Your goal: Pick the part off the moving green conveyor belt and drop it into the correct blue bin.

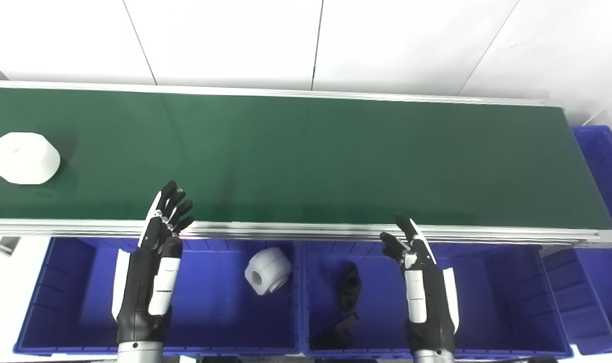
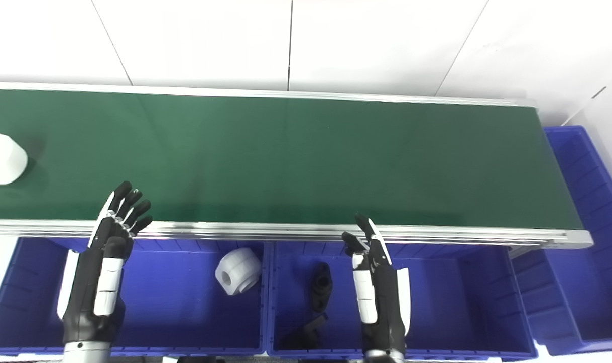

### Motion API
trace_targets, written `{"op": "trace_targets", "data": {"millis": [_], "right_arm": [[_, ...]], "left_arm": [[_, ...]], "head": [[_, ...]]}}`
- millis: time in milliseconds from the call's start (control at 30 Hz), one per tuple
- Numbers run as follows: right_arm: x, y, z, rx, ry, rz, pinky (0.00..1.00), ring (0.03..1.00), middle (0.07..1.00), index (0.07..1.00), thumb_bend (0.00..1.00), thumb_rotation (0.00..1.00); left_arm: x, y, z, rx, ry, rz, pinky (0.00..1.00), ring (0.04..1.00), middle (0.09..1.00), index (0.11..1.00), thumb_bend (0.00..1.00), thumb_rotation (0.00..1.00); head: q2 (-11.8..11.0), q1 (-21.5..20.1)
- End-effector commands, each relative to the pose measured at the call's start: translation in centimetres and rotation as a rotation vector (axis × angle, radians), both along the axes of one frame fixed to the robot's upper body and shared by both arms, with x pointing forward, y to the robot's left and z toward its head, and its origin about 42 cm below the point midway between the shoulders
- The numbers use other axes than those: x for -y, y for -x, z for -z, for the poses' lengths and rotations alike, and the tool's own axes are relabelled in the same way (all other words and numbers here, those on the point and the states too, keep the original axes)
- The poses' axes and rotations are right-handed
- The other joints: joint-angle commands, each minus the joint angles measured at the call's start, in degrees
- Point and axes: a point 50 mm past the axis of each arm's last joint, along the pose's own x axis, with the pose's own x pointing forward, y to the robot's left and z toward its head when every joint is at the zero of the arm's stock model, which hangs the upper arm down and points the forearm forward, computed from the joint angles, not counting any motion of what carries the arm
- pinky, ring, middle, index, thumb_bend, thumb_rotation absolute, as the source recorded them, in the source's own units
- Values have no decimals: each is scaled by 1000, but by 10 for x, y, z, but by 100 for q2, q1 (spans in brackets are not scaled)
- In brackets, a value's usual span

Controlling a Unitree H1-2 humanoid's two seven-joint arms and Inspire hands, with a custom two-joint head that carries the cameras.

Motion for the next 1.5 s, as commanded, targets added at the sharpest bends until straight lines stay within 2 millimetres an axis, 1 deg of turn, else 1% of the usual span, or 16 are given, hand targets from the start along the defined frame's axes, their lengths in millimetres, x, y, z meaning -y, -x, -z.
{"op": "trace_targets", "data": {"millis": [0, 33, 267, 367, 467, 567, 733, 867, 933, 1000, 1033, 1133, 1267, 1333, 1400, 1467], "right_arm": [[-25, -10, -15, 101, -84, 20, 793, 814, 920, 895, 791, 1000], [-24, -10, -14, 100, -85, 21, 791, 813, 919, 895, 792, 1000], [-21, -3, -8, 99, -82, 8, 806, 829, 922, 892, 776, 1000], [-19, -1, -8, 97, -78, 9, 796, 822, 918, 891, 761, 1000], [-17, 1, -6, 97, -69, 3, 794, 818, 916, 895, 781, 1000], [-16, 2, -5, 99, -46, -11, 805, 829, 914, 896, 784, 1000], [-14, 2, -2, 110, 14, -55, 835, 852, 938, 961, 742, 1000], [-12, 1, 2, 132, 43, -90, 853, 877, 952, 996, 758, 1000], [-11, 1, 3, 141, 52, -109, 915, 922, 968, 1000, 778, 1000], [-10, 1, 4, 143, 63, -122, 987, 968, 989, 1000, 788, 1000], [-10, 0, 4, 143, 62, -131, 990, 970, 990, 1000, 788, 1000], [-10, -1, 3, 144, 57, -151, 999, 995, 999, 1000, 817, 1000], [-10, -1, 3, 139, 55, -162, 1000, 1000, 1000, 1000, 831, 1000], [-10, 0, 4, 133, 51, -162, 1000, 1000, 1000, 1000, 826, 1000], [-10, 3, 7, 130, 46, -160, 1000, 1000, 1000, 1000, 827, 1000], [-9, 5, 13, 131, 37, -152, 999, 1000, 1000, 1000, 814, 1000]], "left_arm": [[1, 1, -5, 39, 0, 9, 837, 886, 921, 937, 532, 939], [1, 1, -4, 38, 0, 10, 842, 889, 922, 937, 536, 935], [5, 6, 1, 31, 6, 9, 857, 887, 918, 933, 545, 926], [8, 9, 1, 30, 6, 9, 858, 884, 914, 931, 561, 922], [10, 11, 1, 25, -4, 7, 842, 882, 912, 933, 556, 940], [12, 12, 2, 25, 9, 11, 852, 893, 919, 936, 557, 931], [15, 13, 3, 24, 13, 10, 870, 910, 937, 939, 558, 924], [19, 15, 4, 33, 14, 21, 944, 969, 989, 983, 612, 959], [22, 19, 4, 37, 10, 24, 988, 994, 998, 997, 669, 989], [24, 21, 4, 40, 12, 28, 999, 1000, 1000, 1000, 718, 999], [25, 22, 5, 38, 16, 35, 999, 1000, 1000, 1000, 720, 1000], [28, 27, 5, 24, 16, 51, 1000, 1000, 1000, 1000, 785, 1000], [30, 29, 6, 14, 15, 56, 1000, 1000, 1000, 1000, 814, 1000], [31, 29, 9, 13, 19, 58, 1000, 1000, 1000, 1000, 815, 1000], [31, 30, 13, 14, 22, 54, 1000, 1000, 1000, 1000, 810, 1000], [31, 31, 18, 13, 25, 50, 1000, 1000, 1000, 1000, 790, 1000]], "head": [[-61, 45], [-61, 45], [-301, 203], [-324, 288], [-344, 306], [-374, 349], [-409, 410], [-430, 464], [-449, 493], [-468, 506], [-479, 514], [-484, 520], [-502, 546], [-660, 643], [-983, 762], [-1235, 930]]}}
